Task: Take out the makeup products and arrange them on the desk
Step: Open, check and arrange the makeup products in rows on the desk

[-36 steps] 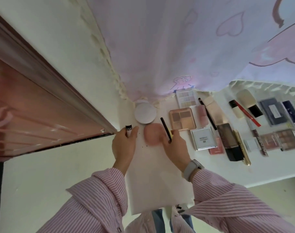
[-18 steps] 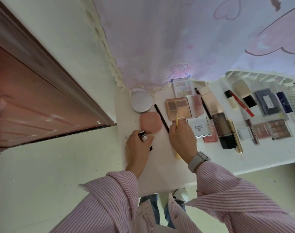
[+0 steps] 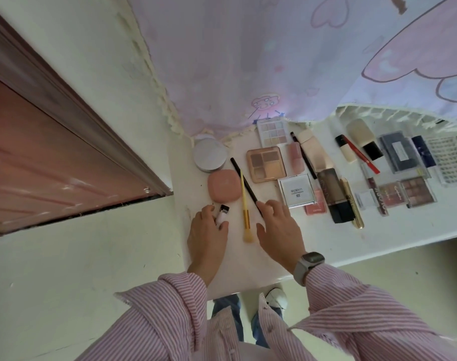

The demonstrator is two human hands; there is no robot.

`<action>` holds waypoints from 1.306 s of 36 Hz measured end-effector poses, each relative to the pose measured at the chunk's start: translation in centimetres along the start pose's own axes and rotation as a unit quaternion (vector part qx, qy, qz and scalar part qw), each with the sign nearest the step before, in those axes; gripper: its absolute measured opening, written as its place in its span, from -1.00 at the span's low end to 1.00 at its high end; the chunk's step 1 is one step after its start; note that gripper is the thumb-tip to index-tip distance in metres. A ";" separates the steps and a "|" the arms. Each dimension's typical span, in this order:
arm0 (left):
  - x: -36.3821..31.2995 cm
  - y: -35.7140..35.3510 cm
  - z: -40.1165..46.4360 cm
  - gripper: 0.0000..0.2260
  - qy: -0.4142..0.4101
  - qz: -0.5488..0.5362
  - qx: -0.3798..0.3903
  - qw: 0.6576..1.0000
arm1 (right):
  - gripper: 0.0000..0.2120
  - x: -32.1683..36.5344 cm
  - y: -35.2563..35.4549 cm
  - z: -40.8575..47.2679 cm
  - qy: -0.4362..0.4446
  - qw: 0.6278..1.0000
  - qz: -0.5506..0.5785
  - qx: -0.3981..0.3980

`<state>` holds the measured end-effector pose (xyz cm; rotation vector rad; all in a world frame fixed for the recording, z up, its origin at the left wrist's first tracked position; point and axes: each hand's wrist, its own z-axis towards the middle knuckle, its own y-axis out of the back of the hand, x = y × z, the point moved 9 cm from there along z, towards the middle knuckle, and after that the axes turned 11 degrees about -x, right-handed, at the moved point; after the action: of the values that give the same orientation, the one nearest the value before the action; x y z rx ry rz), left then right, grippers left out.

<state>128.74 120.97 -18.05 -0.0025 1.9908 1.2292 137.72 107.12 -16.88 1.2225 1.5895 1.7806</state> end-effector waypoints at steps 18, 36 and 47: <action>-1.2 2.6 0.1 -0.85 0.052 -0.244 0.053 0.967 | -0.69 2.4 3.0 -0.4 0.027 0.989 0.139 -0.033; -13.1 20.8 -1.3 -0.84 -0.038 -0.550 -0.125 0.825 | -0.84 14.0 19.1 4.8 0.080 0.884 0.455 0.078; -13.6 25.2 -7.1 -0.80 -0.062 -0.306 -0.307 0.899 | -0.75 20.0 25.1 5.3 0.277 0.854 0.418 0.141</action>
<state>124.29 123.91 10.97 -0.7840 1.2591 1.3170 137.59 120.33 12.82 1.8572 1.8099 2.7044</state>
